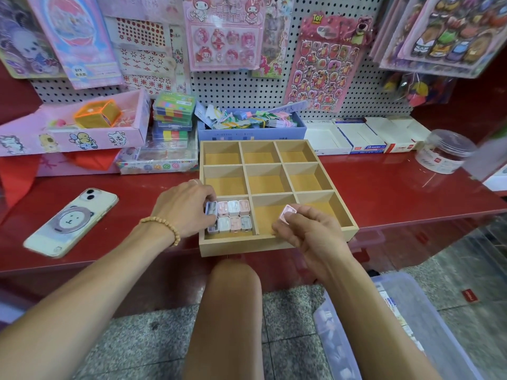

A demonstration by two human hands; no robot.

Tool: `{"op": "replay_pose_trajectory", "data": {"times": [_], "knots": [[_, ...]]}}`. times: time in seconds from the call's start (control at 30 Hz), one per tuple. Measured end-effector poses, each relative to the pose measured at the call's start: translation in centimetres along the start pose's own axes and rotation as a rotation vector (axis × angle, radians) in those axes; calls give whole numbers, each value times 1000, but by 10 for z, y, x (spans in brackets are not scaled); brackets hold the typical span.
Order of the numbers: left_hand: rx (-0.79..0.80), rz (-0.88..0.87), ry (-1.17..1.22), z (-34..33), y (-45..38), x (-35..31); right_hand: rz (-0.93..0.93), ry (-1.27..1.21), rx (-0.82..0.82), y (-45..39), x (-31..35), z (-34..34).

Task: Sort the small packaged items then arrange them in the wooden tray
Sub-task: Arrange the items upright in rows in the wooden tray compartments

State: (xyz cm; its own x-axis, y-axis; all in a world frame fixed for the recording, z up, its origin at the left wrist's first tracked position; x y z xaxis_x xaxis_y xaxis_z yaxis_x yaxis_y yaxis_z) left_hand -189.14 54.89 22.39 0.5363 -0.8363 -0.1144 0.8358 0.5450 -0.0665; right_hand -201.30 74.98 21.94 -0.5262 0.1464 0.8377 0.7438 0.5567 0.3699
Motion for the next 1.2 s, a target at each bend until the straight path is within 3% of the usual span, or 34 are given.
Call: {"op": "replay_pose_trajectory", "data": {"times": [0.67, 0.8, 0.93, 1.2], "knots": [[-9, -40, -17, -10, -5, 3, 57, 275, -4, 1, -2, 4], [-136, -108, 237, 4, 2, -19, 76, 312, 2, 3, -1, 2], [-80, -284, 532, 13, 14, -56, 87, 342, 13, 4, -3, -3], [-113, -324, 536, 10, 16, -77, 136, 387, 45, 10, -1, -7]]}}
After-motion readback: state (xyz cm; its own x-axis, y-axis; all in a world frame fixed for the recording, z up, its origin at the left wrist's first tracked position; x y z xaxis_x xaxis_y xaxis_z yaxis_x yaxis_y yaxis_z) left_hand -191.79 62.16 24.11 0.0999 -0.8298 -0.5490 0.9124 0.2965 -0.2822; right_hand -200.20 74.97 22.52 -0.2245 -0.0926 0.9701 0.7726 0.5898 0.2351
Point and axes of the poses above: each hand's wrist, its own y-axis away from the middle knuckle, its own z-axis out of the back of the hand, x = y × z, the point moved 1 cm from there along -y, towards the middle knuckle, and after that the axes turned 3 degrees about -y, right-handed, at the moved point
